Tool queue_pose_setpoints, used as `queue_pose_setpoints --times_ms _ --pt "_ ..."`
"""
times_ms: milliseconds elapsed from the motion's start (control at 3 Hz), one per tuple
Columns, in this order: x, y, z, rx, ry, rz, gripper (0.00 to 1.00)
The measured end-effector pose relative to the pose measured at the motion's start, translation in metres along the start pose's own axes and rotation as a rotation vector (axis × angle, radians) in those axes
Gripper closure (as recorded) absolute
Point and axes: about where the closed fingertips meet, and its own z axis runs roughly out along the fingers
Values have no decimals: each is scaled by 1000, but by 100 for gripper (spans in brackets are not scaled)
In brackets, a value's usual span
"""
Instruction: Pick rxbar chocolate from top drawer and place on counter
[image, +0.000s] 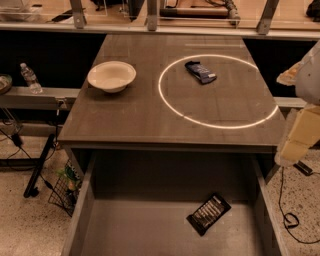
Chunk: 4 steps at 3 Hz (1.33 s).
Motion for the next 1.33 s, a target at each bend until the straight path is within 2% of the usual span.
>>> queue_pose_setpoints --times_ms 333,667,1000,1333 --pt "16 23 32 -16 10 39 0" --pt "23 49 71 -33 16 71 0" --pt "28 79 130 -71 -2 95 0" --pt "28 79 130 -71 -2 95 0"
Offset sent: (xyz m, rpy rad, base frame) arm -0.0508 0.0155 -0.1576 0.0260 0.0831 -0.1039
